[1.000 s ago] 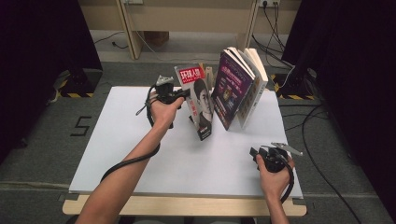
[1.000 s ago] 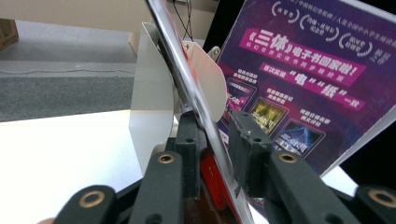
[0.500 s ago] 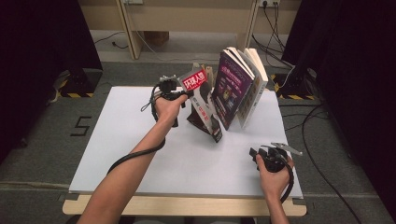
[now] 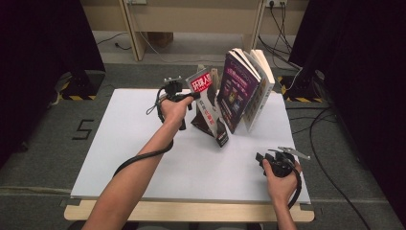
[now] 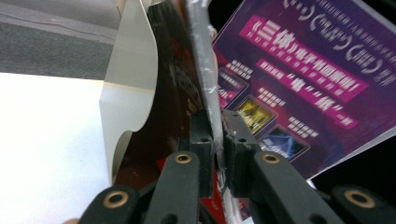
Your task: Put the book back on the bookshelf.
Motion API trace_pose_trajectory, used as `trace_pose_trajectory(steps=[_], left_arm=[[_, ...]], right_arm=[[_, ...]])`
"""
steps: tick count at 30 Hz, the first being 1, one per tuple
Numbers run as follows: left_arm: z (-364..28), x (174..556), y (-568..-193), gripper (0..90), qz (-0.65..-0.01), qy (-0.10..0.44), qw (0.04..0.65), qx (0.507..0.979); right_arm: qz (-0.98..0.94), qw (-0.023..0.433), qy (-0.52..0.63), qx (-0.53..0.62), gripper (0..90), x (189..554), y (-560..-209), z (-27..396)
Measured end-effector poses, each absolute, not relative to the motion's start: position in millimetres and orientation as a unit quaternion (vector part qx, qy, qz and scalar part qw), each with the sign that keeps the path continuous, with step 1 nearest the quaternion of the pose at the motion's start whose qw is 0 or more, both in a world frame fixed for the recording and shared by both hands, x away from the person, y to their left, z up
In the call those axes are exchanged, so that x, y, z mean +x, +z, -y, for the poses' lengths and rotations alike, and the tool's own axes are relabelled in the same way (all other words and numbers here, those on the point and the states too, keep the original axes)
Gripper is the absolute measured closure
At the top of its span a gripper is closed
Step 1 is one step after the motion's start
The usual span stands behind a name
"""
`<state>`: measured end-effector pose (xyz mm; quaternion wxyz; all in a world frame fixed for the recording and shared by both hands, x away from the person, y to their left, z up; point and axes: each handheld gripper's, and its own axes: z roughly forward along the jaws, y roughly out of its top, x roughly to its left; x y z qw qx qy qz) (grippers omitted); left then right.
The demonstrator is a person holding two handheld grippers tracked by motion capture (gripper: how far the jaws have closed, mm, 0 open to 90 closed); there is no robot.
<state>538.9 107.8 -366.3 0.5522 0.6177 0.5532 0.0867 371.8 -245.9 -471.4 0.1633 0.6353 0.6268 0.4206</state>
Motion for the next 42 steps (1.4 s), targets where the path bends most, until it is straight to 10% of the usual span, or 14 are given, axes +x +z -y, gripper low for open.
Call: trace_pose_trajectory(steps=[42], left_arm=[[-95.2, 521.4, -290.8, 86.4, -0.416, 0.241, 0.592, 0.647]], right_arm=[[-0.631, 0.166, 0.421, 0.630, 55.9, 371.1, -471.4, 246.3]])
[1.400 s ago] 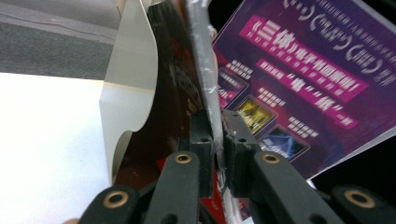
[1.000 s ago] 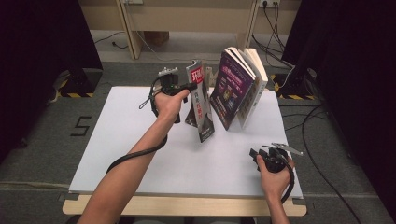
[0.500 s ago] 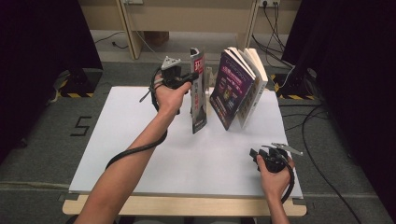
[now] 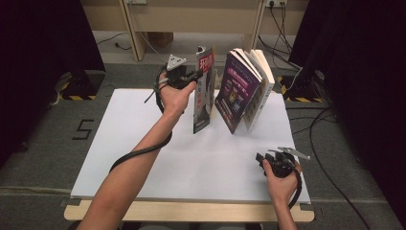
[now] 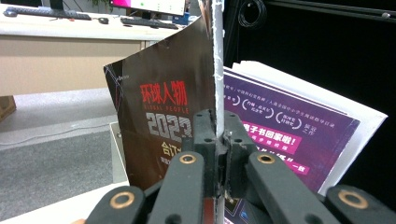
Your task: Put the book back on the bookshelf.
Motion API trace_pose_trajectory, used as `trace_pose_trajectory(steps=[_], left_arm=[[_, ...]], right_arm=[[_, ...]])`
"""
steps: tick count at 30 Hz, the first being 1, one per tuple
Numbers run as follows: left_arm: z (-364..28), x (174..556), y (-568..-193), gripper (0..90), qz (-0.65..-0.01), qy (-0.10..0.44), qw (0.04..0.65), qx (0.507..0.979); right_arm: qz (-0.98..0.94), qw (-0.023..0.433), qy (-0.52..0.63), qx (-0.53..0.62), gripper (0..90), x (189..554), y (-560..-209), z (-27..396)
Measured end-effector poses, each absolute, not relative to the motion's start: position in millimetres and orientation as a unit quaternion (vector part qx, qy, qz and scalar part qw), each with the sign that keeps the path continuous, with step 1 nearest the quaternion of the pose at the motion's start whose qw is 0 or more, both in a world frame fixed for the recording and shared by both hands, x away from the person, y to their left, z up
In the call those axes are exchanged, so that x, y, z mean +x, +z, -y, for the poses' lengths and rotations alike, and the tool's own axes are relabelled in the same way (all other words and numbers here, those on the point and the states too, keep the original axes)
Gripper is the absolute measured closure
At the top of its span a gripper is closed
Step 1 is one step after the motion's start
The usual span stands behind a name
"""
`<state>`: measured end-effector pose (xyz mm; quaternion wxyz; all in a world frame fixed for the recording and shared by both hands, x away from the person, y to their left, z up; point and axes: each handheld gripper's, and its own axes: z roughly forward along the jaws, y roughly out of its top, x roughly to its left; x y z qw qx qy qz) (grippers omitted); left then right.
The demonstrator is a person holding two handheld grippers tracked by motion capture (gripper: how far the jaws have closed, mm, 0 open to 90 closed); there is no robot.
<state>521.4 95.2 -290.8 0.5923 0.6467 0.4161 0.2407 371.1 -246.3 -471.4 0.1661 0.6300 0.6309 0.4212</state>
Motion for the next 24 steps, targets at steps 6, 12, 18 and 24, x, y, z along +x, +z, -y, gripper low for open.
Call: trace_pose_trajectory(steps=[6, 12, 18, 24], left_arm=[[-94.9, 526.1, -294.0, 86.4, -0.407, 0.253, 0.605, 0.636], [-94.5, 529.9, -297.1, 86.3, -0.397, 0.278, 0.614, 0.624], [-93.6, 537.8, -300.8, 86.3, -0.395, 0.295, 0.612, 0.618], [-95.7, 539.8, -319.1, 86.1, -0.402, 0.302, 0.609, 0.613]], right_arm=[[-0.630, 0.167, 0.421, 0.631, 55.9, 369.2, -470.0, 247.2], [-0.629, 0.162, 0.421, 0.633, 55.9, 370.4, -471.1, 245.3], [-0.635, 0.168, 0.418, 0.628, 55.9, 370.2, -471.4, 245.9], [-0.634, 0.163, 0.417, 0.630, 55.9, 370.8, -471.8, 244.2]])
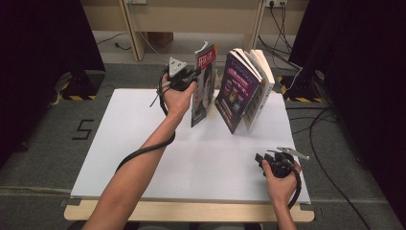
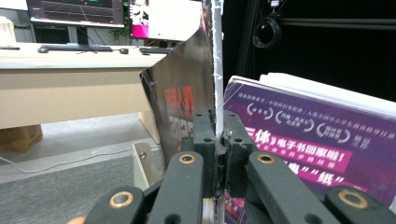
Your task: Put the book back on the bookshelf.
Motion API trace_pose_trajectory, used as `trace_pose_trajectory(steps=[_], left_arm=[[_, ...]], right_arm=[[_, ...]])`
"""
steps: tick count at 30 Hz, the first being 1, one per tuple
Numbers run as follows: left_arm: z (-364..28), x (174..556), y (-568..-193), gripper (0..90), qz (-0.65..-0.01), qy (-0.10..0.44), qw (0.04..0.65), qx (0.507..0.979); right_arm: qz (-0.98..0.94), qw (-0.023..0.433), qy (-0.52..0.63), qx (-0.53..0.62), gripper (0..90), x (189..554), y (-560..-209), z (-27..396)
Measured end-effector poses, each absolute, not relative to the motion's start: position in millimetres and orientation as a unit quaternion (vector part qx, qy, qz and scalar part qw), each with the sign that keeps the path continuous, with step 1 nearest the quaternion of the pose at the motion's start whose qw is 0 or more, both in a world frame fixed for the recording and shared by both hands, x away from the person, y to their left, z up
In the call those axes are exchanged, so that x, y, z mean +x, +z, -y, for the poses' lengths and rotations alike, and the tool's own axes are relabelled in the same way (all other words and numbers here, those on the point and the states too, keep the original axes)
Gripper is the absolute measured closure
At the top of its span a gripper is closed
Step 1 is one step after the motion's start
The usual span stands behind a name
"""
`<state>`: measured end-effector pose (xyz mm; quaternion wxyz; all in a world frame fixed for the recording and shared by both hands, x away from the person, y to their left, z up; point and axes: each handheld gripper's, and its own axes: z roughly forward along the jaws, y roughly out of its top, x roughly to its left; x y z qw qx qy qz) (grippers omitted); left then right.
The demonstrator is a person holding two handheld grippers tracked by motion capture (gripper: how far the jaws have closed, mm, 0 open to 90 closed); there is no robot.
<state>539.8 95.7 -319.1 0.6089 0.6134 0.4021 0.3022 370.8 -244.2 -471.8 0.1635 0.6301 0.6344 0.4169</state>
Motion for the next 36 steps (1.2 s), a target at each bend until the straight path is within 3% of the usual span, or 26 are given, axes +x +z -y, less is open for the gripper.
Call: trace_pose_trajectory(steps=[22, 36], left_arm=[[-112.7, 524.0, -351.0, 85.5, -0.418, 0.292, 0.598, 0.619], [-122.2, 520.9, -358.4, 81.7, -0.437, 0.258, 0.596, 0.622]], right_arm=[[-0.631, 0.164, 0.420, 0.631, 55.9, 369.5, -472.6, 247.4], [-0.630, 0.160, 0.418, 0.634, 55.9, 370.0, -473.2, 245.3]])
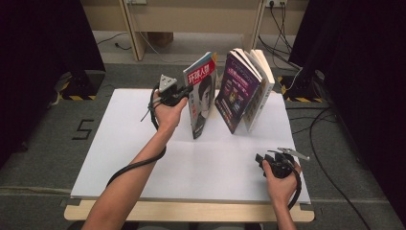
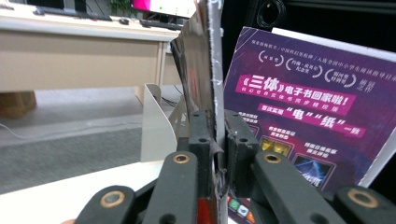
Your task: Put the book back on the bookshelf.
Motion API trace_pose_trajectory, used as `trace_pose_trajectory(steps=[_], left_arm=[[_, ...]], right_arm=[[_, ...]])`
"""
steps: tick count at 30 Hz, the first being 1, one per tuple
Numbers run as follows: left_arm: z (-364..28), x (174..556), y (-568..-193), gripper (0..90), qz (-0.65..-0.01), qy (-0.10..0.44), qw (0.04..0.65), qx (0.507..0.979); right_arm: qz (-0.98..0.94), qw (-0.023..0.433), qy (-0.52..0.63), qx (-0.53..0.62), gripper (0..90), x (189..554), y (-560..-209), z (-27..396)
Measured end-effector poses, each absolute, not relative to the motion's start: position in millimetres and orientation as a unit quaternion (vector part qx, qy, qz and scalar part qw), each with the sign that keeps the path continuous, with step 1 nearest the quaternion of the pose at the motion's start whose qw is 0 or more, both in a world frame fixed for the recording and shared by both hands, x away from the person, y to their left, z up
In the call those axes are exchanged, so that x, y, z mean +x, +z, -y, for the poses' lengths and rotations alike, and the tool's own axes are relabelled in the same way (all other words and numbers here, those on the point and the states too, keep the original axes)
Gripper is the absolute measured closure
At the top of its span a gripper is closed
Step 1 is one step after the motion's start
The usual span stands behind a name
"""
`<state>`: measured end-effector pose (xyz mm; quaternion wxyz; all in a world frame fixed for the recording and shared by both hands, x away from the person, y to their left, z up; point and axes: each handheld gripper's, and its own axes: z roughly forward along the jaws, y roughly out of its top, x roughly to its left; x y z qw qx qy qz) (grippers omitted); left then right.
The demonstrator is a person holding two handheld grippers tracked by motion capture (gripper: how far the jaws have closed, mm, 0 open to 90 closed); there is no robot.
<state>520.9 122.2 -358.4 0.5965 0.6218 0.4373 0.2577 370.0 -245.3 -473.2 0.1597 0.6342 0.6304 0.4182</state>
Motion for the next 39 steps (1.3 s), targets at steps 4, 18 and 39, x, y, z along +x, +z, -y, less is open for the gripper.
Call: trace_pose_trajectory(steps=[4, 18, 39], left_arm=[[-123.0, 525.8, -356.6, 78.2, -0.451, 0.236, 0.599, 0.618], [-119.0, 546.4, -352.0, 75.4, -0.486, 0.194, 0.587, 0.617], [-101.4, 540.0, -328.5, 86.3, -0.455, 0.211, 0.570, 0.651]], right_arm=[[-0.628, 0.157, 0.419, 0.636, 55.9, 369.9, -473.7, 245.6], [-0.627, 0.157, 0.418, 0.638, 55.9, 370.4, -474.5, 247.3], [-0.627, 0.157, 0.417, 0.639, 56.0, 370.1, -474.1, 248.5]])
